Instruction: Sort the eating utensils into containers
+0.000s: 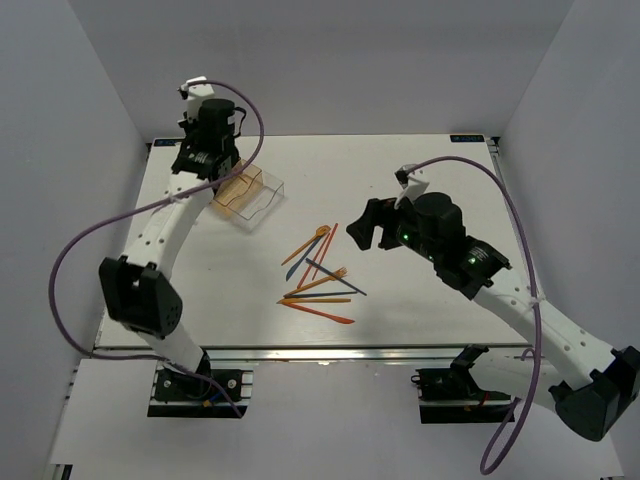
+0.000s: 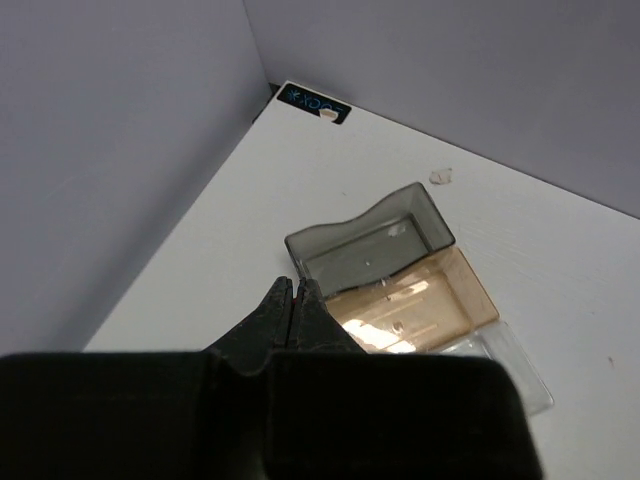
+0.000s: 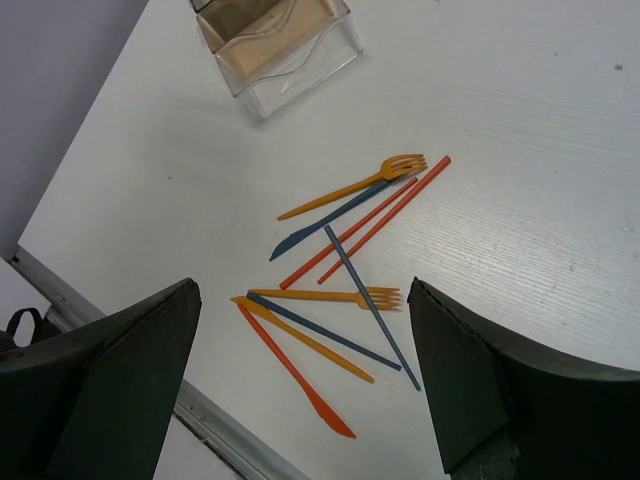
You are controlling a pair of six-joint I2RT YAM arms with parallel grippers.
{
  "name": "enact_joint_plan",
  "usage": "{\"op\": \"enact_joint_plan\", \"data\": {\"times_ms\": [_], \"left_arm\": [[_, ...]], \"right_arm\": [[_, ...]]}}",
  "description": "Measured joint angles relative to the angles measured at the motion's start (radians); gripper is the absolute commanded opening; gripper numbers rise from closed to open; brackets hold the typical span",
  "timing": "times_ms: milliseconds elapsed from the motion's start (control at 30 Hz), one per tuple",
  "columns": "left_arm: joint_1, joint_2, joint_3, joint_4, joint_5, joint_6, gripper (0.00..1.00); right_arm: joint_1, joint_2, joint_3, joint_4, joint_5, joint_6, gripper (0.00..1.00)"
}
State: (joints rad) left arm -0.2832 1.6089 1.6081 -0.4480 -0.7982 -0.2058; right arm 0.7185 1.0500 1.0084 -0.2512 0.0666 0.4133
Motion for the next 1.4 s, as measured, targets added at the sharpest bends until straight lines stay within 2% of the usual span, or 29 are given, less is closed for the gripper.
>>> {"op": "enact_joint_plan", "data": {"times_ms": [100, 300, 467, 633, 767, 967, 1400], "left_arm": [[0.000, 0.124, 0.094, 0.020, -0.054, 0.037, 0.00], [0.006, 0.259, 0.156, 0.037, -0.135, 0.092, 0.00], [0.045, 0.349, 0.278, 0.008, -0.119, 0.075, 0.00], [0.089, 0.343, 0.280, 0.010, 0.084, 0.072, 0.00], [0.086, 0.318, 0.177, 0.062, 0.254, 0.124, 0.00], [0.077, 0.315, 0.078, 0.091, 0.413, 0.219, 0.00], [0.077, 0.315, 0.053, 0.209, 0.466, 0.380, 0.00]], "right_arm": [[-0.005, -0.042, -0.025, -0.021, 0.012, -0.008, 0.89], [-0.023, -0.079, -0.060, -0.058, 0.024, -0.031, 0.89], [-0.034, -0.077, -0.083, -0.061, 0.019, -0.047, 0.89], [-0.068, -0.059, -0.108, -0.060, -0.010, -0.058, 0.89], [-0.090, -0.044, -0.109, -0.060, -0.030, -0.059, 0.89], [-0.095, -0.045, -0.109, -0.049, -0.045, -0.060, 0.89], [-0.097, -0.076, -0.111, -0.045, -0.048, -0.082, 0.89]]}}
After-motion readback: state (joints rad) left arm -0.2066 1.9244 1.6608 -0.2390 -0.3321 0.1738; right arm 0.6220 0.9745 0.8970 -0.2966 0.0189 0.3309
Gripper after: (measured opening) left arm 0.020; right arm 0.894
